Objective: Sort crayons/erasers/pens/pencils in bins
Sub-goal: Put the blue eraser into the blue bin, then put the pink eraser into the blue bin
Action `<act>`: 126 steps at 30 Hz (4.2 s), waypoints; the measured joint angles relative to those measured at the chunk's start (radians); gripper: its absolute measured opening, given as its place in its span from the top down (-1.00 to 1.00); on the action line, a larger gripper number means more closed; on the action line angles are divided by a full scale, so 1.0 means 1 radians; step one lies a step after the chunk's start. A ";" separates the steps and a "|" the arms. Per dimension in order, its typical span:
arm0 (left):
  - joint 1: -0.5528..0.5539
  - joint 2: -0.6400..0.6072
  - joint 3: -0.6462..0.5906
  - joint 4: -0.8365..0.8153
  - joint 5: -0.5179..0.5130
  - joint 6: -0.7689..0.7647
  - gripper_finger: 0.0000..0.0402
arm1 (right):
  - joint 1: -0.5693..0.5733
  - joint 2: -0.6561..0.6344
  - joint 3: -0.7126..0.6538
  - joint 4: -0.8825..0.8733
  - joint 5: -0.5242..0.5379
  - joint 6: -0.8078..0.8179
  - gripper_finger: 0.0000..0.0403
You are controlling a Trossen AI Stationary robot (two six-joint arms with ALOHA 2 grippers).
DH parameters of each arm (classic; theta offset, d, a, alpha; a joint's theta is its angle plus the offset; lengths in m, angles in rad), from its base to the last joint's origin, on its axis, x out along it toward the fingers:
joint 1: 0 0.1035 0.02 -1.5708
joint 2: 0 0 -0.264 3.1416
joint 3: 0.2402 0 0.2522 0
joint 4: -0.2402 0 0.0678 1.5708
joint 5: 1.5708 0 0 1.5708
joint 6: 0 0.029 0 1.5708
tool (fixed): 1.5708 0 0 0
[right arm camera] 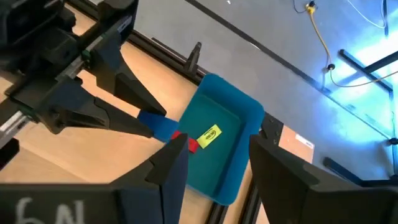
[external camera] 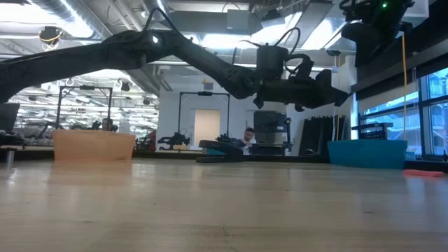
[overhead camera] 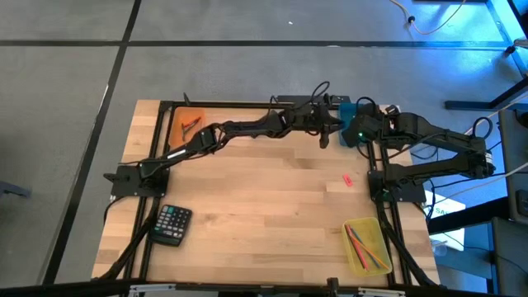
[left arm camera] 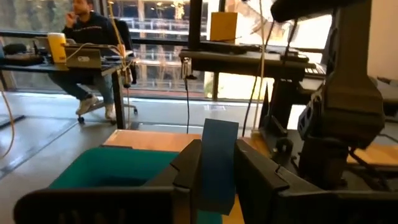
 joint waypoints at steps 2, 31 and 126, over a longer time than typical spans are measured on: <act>-0.002 0.000 0.000 0.007 -0.019 -0.019 0.66 | 0.000 0.000 0.000 0.002 -0.001 0.001 0.15; -0.032 0.061 0.000 0.301 0.116 0.085 0.75 | -0.092 -0.222 -0.061 0.049 -0.245 0.095 0.15; -0.135 -0.068 -0.001 -0.658 -0.036 0.389 0.15 | -0.259 -0.137 -0.366 0.015 -0.674 -0.052 -0.14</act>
